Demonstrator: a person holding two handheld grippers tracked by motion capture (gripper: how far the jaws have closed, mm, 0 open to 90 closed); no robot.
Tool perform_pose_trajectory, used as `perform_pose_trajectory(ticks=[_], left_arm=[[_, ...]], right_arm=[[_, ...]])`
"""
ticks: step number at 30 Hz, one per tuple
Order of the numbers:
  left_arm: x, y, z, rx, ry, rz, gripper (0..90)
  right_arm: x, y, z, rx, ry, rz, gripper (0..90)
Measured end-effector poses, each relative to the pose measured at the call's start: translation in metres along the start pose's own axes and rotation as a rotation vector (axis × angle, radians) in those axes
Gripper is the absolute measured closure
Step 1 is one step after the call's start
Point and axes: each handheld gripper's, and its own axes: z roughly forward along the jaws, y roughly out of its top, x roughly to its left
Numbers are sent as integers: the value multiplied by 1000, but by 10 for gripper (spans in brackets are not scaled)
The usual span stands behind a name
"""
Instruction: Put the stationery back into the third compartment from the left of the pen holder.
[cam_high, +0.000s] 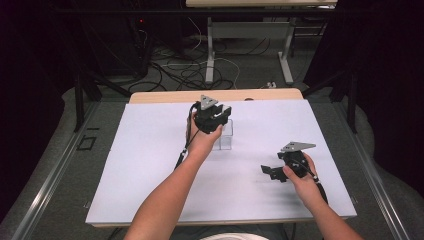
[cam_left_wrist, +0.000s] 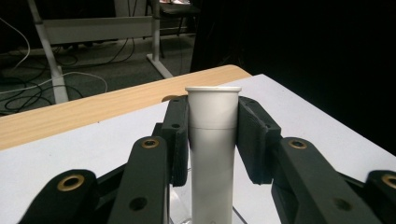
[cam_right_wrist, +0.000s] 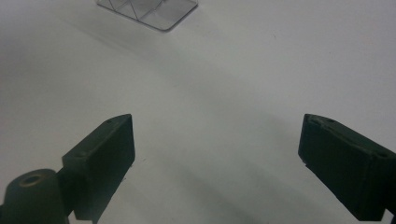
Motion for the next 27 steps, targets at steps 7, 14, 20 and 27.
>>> perform_pose_trajectory(ticks=[7,14,20,27], left_arm=[[-2,-6,6,7,-3,0,673],[-2,-12,12,16,-4,3,673],[-2,-15,16,24,-10,8,673],[-3,-18,20,27,-10,15,673]], right_arm=[[0,0,0,-1,0,-4,105],[0,0,1,-3,4,-8,106],[1,0,2,1,17,-3,107],[1,0,2,2,15,-7,107]])
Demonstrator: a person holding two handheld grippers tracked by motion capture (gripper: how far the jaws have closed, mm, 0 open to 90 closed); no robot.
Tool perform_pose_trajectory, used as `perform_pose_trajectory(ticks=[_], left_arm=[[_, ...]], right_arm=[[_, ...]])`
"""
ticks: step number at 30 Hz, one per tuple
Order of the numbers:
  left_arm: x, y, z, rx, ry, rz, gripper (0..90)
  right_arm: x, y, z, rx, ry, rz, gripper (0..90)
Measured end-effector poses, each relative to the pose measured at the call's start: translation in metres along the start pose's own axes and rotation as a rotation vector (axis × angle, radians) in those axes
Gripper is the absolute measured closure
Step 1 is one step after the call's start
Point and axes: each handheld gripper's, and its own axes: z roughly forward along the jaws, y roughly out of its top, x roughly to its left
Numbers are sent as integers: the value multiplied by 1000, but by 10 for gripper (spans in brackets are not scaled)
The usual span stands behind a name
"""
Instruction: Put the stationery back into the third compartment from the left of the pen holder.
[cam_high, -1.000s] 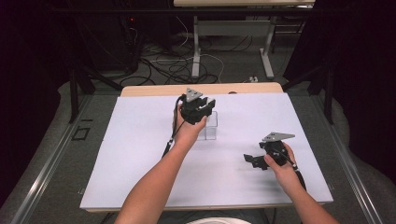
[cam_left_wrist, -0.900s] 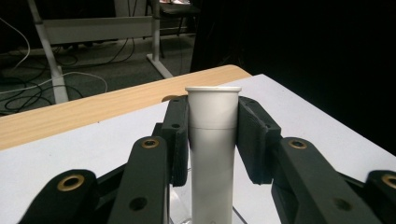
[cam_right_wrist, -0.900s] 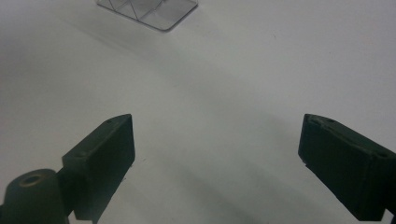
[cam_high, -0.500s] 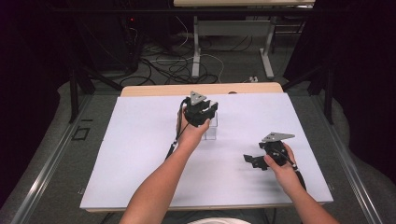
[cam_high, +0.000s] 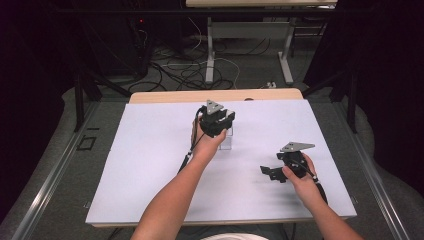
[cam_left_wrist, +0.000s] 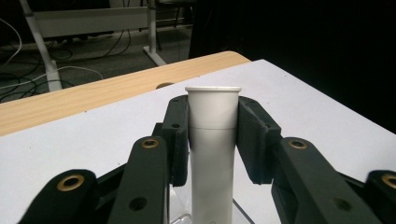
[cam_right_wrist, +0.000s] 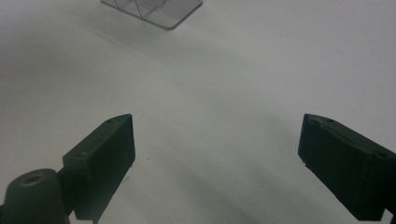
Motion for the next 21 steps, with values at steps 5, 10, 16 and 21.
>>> perform_pose_trajectory(ticks=[5,10,16,21], left_arm=[[0,0,0,0,3,2,672],[1,0,-1,6,1,-9,671],[2,1,-3,7,-7,-25,658],[2,3,-8,13,10,-11,536]], right_arm=[[0,0,0,0,2,-8,107],[0,0,0,-1,3,-7,108],[0,0,1,2,-1,-19,110],[-1,0,0,7,1,-13,109]])
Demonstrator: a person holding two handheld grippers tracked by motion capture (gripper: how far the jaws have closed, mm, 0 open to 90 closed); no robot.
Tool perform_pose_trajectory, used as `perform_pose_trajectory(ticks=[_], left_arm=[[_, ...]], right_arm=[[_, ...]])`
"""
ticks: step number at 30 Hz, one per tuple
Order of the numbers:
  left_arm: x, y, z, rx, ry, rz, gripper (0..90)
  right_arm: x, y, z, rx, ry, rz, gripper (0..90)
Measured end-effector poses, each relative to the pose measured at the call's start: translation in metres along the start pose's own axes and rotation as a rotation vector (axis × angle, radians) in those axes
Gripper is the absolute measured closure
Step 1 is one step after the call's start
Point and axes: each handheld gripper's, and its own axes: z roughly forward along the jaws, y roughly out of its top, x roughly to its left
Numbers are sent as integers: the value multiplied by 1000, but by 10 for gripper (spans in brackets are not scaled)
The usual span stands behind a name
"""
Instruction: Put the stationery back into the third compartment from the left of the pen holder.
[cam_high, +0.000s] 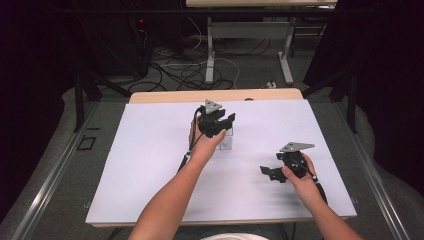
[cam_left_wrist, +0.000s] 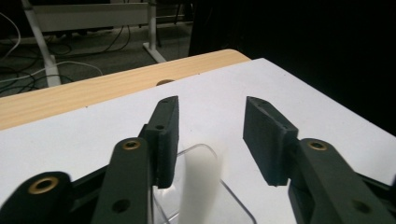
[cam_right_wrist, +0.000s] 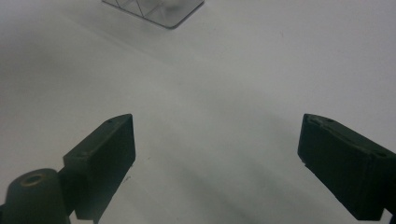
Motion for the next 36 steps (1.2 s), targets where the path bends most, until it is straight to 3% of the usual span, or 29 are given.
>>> perform_pose_trajectory(ticks=[4,12,18,20,26,32,36], left_arm=[[2,1,-6,-13,7,5,461],[6,5,-23,-14,-33,2,359],[12,11,-42,-31,-8,13,318],[15,13,-49,-34,20,31,317],[25,13,-66,-19,35,-13,296],[31,8,-80,-34,76,-18,177],[37,2,-86,-21,96,-14,157]], right_arm=[[1,0,1,-5,-4,-2,110],[1,0,1,-7,-7,2,110],[2,0,1,-8,-10,3,110],[2,0,1,-9,-10,6,110],[2,0,1,-7,-11,0,110],[2,0,1,-6,-11,3,110],[2,0,1,-4,-12,2,110]])
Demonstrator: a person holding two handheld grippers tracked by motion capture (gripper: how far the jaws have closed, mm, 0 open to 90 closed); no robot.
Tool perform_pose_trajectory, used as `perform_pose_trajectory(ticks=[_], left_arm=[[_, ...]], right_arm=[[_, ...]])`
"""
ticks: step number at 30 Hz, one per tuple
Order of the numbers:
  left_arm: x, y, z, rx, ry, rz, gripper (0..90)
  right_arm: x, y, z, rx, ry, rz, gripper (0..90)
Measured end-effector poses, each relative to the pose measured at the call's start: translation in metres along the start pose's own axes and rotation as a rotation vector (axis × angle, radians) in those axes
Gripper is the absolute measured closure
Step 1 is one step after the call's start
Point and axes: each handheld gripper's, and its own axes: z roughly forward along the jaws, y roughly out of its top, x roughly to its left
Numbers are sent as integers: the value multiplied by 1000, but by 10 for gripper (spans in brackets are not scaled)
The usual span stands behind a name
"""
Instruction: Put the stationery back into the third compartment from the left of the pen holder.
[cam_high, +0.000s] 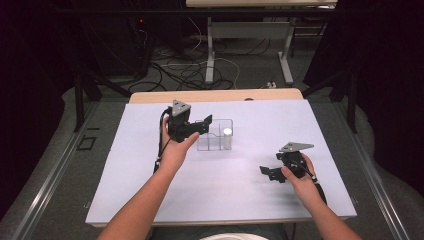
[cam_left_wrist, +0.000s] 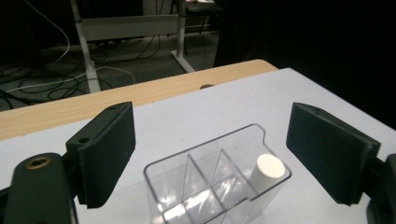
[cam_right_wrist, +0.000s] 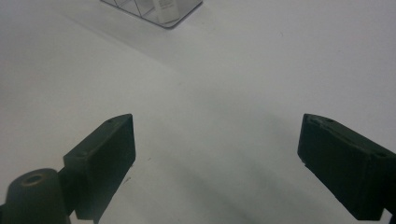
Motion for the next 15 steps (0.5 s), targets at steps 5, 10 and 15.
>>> perform_pose_trajectory(ticks=[5,10,15], left_arm=[[11,-7,-6,2,25,-35,108],[22,-14,-13,8,40,-72,30],[31,-22,-21,8,53,-84,4]], right_arm=[[1,0,0,3,4,7,110],[1,0,0,1,3,9,110],[1,0,0,4,2,20,111]])
